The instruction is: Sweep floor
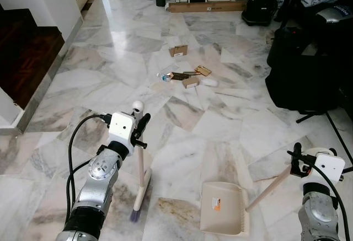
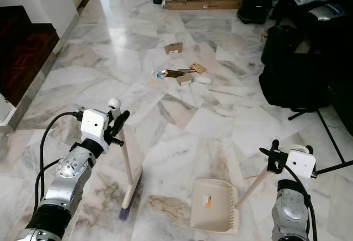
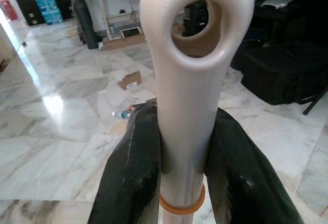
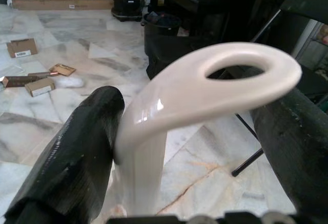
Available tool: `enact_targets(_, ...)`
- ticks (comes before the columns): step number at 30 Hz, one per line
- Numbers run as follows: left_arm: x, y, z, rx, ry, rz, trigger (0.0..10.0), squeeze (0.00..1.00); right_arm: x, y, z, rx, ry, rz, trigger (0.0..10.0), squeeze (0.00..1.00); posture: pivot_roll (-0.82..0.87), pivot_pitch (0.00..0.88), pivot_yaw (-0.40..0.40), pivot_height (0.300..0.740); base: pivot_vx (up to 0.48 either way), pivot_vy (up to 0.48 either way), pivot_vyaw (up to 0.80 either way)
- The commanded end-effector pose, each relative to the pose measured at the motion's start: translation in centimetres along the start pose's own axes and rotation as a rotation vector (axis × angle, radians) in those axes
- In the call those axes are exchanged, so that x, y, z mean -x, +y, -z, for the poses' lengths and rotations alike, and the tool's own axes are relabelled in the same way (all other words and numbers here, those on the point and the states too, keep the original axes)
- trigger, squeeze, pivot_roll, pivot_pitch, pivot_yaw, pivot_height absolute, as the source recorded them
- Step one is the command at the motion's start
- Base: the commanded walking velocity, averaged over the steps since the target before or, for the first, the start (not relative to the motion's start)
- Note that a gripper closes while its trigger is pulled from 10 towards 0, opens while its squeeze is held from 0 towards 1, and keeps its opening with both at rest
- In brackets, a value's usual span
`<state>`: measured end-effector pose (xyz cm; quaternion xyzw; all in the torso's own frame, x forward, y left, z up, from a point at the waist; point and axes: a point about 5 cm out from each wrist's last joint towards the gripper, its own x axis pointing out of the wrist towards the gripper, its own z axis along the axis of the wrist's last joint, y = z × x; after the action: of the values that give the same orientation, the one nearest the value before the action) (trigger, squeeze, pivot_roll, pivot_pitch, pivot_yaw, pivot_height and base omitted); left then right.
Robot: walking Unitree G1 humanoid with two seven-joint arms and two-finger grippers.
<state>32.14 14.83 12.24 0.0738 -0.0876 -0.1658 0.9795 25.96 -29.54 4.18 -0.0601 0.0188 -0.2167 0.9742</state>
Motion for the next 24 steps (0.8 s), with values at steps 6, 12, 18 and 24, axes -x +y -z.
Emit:
enact_targets(6,0.2,0.3,-0.4,-0.019,-0.029,-0.020,10.0,0.00,0.3,1.2,0.8,-0.033,0.053,-0.046,10.0,0.00,0.14,0.131,-0.022,0.740,0.000,0.000,0.00)
enact_targets(12,0.4,0.5,-0.3,-0.024,-0.027,-0.031,10.0,0.00,0.4,2.5,1.2,-0.020,0.092,-0.141,10.0,0.00,0.14,0.138,-0.024,0.740,0.000,0.000,0.00)
enact_targets(18,0.5,0.5,-0.3,-0.024,-0.026,-0.032,10.0,0.00,0.4,2.6,1.1,-0.007,0.090,-0.154,10.0,0.00,0.14,0.135,-0.022,0.740,0.000,0.000,0.00)
enact_targets(24,0.5,0.5,-0.3,-0.023,-0.028,-0.027,10.0,0.00,0.3,2.5,1.2,0.003,0.102,-0.163,10.0,0.00,0.14,0.129,-0.022,0.740,0.000,0.000,0.00)
